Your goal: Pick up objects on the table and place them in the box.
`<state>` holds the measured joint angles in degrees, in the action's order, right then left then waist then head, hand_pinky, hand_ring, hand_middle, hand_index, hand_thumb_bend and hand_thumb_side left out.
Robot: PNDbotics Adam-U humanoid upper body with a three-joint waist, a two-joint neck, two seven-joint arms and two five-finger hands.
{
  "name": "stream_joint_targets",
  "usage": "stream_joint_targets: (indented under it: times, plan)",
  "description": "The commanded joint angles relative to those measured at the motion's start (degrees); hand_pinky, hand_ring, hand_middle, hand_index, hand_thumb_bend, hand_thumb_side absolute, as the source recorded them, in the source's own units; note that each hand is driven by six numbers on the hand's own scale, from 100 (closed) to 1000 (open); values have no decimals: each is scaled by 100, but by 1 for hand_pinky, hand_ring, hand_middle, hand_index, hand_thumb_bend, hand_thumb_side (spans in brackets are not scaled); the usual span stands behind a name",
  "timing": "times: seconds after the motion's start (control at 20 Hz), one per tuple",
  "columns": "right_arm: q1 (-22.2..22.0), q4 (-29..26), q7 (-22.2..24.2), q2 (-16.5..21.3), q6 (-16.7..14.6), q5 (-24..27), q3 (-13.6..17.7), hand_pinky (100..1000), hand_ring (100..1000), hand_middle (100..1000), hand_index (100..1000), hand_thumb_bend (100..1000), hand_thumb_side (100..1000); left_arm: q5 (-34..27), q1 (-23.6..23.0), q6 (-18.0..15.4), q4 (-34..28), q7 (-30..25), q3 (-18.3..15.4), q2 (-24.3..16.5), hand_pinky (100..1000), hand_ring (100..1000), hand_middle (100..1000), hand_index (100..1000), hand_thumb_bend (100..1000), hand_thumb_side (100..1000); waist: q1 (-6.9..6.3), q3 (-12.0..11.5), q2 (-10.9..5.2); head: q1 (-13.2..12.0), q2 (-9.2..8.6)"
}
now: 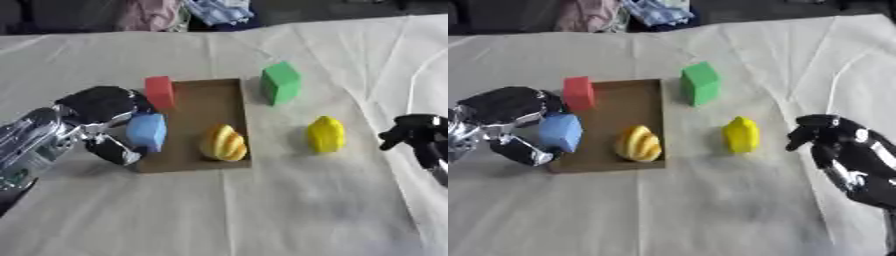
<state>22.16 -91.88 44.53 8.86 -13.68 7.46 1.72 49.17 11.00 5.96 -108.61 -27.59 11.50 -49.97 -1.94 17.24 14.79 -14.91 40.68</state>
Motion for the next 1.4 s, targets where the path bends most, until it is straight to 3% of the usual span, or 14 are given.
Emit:
stream_joint_targets:
  times: [0.05,0.3,0.45,0.8,1.05,1.4]
  plan:
    - [63,-105,10,56,-7,-2,24,842,643,652,823,100,402,82,-19,-30,39,94,-18,-76,762,746,771,854,340,459,9,-26,-179,21,-76]
    - [65,-103,35,47,-7,2,8,842,643,652,823,100,402,85,-62,-25,33,406,-38,-32,791,780,807,871,338,513,19,-64,-184,35,-93]
    - [66,-94,39,42,-11,-4,13,842,643,652,823,100,401,138,-96,-45,-36,516,-55,-30,816,807,833,887,364,600,34,-74,-192,39,-101]
    - [54,-81,46,42,-14,-6,16,842,643,653,823,100,402,432,-286,-116,-232,428,-174,-55,862,863,893,918,436,685,48,-136,-232,80,-84]
    - [190,-46,64,111,-56,-13,9,843,643,654,827,100,401,346,-452,-17,-551,689,-421,6,840,830,853,907,332,571,91,-220,-283,108,-43]
    - [787,353,99,505,-397,-159,-129,844,649,666,844,100,352,-592,-806,-298,-597,2101,-850,367,795,768,780,883,100,510,135,-498,-366,301,79]
